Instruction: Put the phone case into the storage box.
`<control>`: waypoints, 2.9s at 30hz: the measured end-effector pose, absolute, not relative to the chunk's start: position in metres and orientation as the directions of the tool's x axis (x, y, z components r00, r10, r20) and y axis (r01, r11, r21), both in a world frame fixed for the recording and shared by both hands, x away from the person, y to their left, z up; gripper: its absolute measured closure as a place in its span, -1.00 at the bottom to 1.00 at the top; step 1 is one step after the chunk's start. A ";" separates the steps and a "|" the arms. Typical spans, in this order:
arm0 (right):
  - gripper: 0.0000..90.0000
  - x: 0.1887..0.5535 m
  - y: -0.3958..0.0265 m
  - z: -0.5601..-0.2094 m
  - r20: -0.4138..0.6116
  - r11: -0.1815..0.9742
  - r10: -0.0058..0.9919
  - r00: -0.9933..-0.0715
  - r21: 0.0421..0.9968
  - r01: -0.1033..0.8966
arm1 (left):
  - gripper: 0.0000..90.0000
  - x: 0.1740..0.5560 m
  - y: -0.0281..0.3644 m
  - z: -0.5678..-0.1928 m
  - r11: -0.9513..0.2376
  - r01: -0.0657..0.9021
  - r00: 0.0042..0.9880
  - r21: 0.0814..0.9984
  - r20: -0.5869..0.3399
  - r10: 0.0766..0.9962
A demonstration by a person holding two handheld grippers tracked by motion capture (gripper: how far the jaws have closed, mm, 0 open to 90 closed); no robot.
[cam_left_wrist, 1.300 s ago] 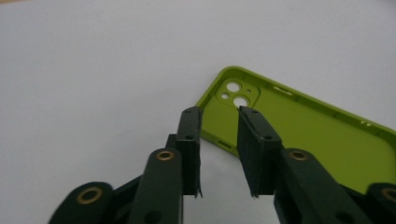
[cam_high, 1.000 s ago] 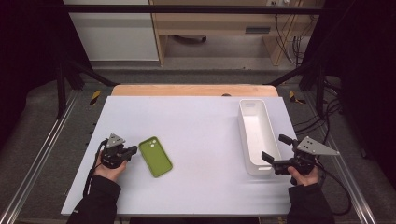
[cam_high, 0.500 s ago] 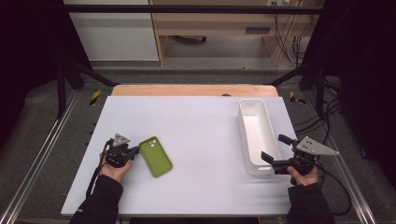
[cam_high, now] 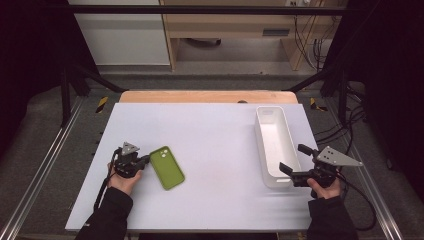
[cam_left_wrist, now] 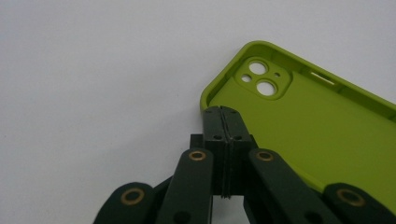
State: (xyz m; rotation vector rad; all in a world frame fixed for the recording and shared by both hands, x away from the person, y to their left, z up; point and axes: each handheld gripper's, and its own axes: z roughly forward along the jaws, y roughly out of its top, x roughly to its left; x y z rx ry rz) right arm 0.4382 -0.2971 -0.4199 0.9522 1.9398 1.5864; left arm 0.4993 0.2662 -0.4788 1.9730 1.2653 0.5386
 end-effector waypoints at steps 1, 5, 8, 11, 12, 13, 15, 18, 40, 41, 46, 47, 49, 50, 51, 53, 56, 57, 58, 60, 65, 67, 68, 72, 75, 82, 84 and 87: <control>-0.99 0.438 -0.297 -0.420 0.077 0.097 0.750 -0.657 0.970 0.224 | 0.99 0.499 0.266 -0.479 -0.259 0.601 0.431 0.756 -0.034 0.902; -0.99 0.438 -0.297 -0.420 0.076 0.098 0.750 -0.657 0.969 0.225 | 0.99 0.503 0.263 -0.479 -0.262 0.599 0.430 0.756 -0.028 0.902; -0.99 0.438 -0.297 -0.420 0.075 0.099 0.750 -0.657 0.970 0.223 | 0.99 0.506 0.261 -0.480 -0.263 0.598 0.429 0.757 -0.026 0.903; -0.99 0.438 -0.297 -0.420 0.076 0.098 0.750 -0.657 0.969 0.224 | 0.99 0.507 0.260 -0.480 -0.262 0.600 0.428 0.756 -0.026 0.903; -0.99 0.438 -0.297 -0.420 0.076 0.098 0.750 -0.657 0.969 0.225 | 0.99 0.508 0.260 -0.480 -0.264 0.599 0.429 0.756 -0.025 0.903; -0.99 0.438 -0.297 -0.420 0.075 0.098 0.750 -0.657 0.970 0.222 | 0.99 0.510 0.259 -0.480 -0.264 0.601 0.428 0.754 -0.026 0.903; -0.99 0.438 -0.297 -0.420 0.077 0.097 0.750 -0.657 0.970 0.224 | 0.99 0.510 0.258 -0.480 -0.261 0.600 0.428 0.756 -0.028 0.903; -0.99 0.438 -0.297 -0.420 0.076 0.096 0.750 -0.657 0.970 0.222 | 0.99 0.513 0.256 -0.480 -0.263 0.597 0.431 0.758 -0.027 0.902; -0.99 0.438 -0.297 -0.420 0.075 0.099 0.749 -0.658 0.970 0.224 | 1.00 0.526 0.239 -0.480 -0.276 0.587 0.452 0.761 -0.025 0.892; -0.99 0.438 -0.297 -0.420 0.074 0.099 0.750 -0.657 0.970 0.222 | 1.00 0.527 0.238 -0.480 -0.276 0.587 0.451 0.761 -0.025 0.892; -0.99 0.438 -0.297 -0.420 0.076 0.098 0.750 -0.658 0.970 0.223 | 1.00 0.529 0.234 -0.479 -0.280 0.587 0.457 0.760 -0.025 0.889; -0.99 0.438 -0.297 -0.420 0.076 0.098 0.750 -0.658 0.970 0.223 | 1.00 0.530 0.232 -0.479 -0.284 0.587 0.460 0.758 -0.024 0.887; -0.99 0.438 -0.297 -0.420 0.076 0.096 0.749 -0.658 0.970 0.222 | 1.00 0.531 0.230 -0.479 -0.289 0.586 0.465 0.757 -0.022 0.885; -0.99 0.438 -0.297 -0.420 0.076 0.097 0.750 -0.657 0.970 0.223 | 1.00 0.531 0.229 -0.479 -0.291 0.585 0.467 0.757 -0.021 0.884; -0.99 0.438 -0.298 -0.420 0.076 0.097 0.750 -0.657 0.970 0.223 | 1.00 0.532 0.227 -0.479 -0.290 0.584 0.468 0.758 -0.022 0.884; -0.99 0.438 -0.298 -0.420 0.078 0.094 0.748 -0.659 0.971 0.221 | 1.00 0.533 0.222 -0.478 -0.300 0.582 0.474 0.755 -0.016 0.880; -0.99 0.438 -0.298 -0.420 0.078 0.093 0.748 -0.659 0.971 0.221 | 1.00 0.534 0.217 -0.478 -0.308 0.576 0.484 0.757 -0.012 0.875; -0.99 0.438 -0.298 -0.420 0.078 0.093 0.748 -0.659 0.971 0.221 | 1.00 0.534 0.217 -0.478 -0.308 0.576 0.484 0.757 -0.012 0.875; -0.99 0.438 -0.298 -0.420 0.077 0.093 0.748 -0.659 0.971 0.220 | 1.00 0.534 0.215 -0.478 -0.312 0.574 0.487 0.757 -0.009 0.873; -0.99 0.438 -0.298 -0.420 0.078 0.093 0.748 -0.659 0.971 0.221 | 1.00 0.534 0.213 -0.478 -0.315 0.574 0.490 0.756 -0.008 0.872; -0.99 0.438 -0.298 -0.420 0.078 0.094 0.748 -0.660 0.971 0.221 | 1.00 0.535 0.207 -0.478 -0.330 0.570 0.505 0.753 -0.003 0.863; -0.99 0.438 -0.298 -0.420 0.077 0.094 0.747 -0.660 0.971 0.220 | 1.00 0.535 0.202 -0.478 -0.336 0.566 0.511 0.753 0.000 0.860; -0.99 0.438 -0.298 -0.420 0.077 0.094 0.747 -0.660 0.971 0.220 | 1.00 0.535 0.201 -0.478 -0.339 0.566 0.515 0.752 0.000 0.857; -0.99 0.438 -0.298 -0.420 0.077 0.094 0.747 -0.660 0.971 0.220 | 1.00 0.535 0.195 -0.478 -0.350 0.560 0.529 0.751 0.001 0.849; -0.99 0.438 -0.298 -0.420 0.076 0.094 0.748 -0.660 0.971 0.219 | 1.00 0.534 0.191 -0.478 -0.357 0.554 0.539 0.752 0.003 0.842; -0.99 0.438 -0.298 -0.419 0.073 0.095 0.748 -0.660 0.972 0.216 | 1.00 0.532 0.182 -0.477 -0.377 0.541 0.563 0.752 0.010 0.827; -0.99 0.438 -0.298 -0.419 0.073 0.096 0.747 -0.660 0.972 0.216 | 1.00 0.532 0.182 -0.477 -0.376 0.540 0.563 0.753 0.009 0.826; -0.99 0.438 -0.298 -0.419 0.074 0.095 0.747 -0.660 0.972 0.216 | 1.00 0.532 0.182 -0.477 -0.377 0.539 0.567 0.753 0.007 0.824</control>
